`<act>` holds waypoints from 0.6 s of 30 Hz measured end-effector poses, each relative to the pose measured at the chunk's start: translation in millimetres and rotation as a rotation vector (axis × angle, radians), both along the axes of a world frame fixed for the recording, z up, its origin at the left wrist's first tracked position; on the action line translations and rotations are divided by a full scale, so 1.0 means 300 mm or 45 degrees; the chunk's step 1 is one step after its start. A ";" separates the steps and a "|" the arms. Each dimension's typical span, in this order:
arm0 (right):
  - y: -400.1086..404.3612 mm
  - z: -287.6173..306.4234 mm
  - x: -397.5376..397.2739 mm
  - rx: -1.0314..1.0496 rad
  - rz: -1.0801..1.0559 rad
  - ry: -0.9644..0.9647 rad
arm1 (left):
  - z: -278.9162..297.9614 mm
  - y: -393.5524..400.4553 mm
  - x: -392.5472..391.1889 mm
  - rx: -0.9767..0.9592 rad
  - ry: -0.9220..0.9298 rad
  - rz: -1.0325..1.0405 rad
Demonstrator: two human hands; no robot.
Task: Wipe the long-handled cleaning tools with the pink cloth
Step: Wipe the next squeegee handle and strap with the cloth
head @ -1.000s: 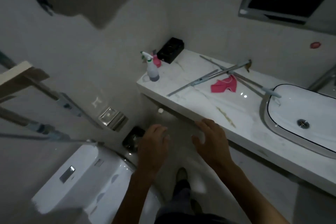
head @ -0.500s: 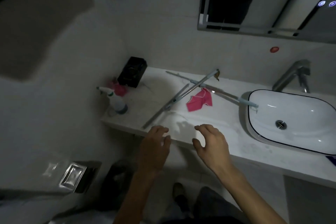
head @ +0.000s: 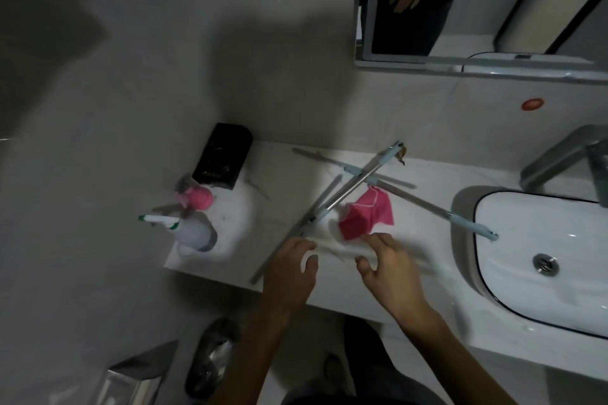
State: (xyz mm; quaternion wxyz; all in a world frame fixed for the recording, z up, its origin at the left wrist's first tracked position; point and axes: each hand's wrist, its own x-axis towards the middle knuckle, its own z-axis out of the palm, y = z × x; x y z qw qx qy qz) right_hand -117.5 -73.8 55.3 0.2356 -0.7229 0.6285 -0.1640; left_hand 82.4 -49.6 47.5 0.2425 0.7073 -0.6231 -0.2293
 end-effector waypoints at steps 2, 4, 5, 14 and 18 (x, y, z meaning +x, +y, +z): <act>-0.092 -0.037 -0.003 0.068 -0.008 -0.004 | -0.021 -0.090 0.005 0.027 -0.024 0.012; -0.168 -0.081 -0.008 0.119 -0.024 -0.005 | -0.049 -0.165 0.009 0.084 -0.030 -0.009; -0.200 -0.105 -0.015 0.129 -0.033 -0.009 | -0.069 -0.200 0.009 0.122 -0.022 -0.024; -0.379 -0.311 -0.036 0.347 -0.177 0.026 | -0.365 -0.436 -0.029 0.488 0.096 -0.137; -0.426 -0.411 -0.037 0.472 -0.248 0.034 | -0.511 -0.497 -0.080 0.638 0.115 -0.214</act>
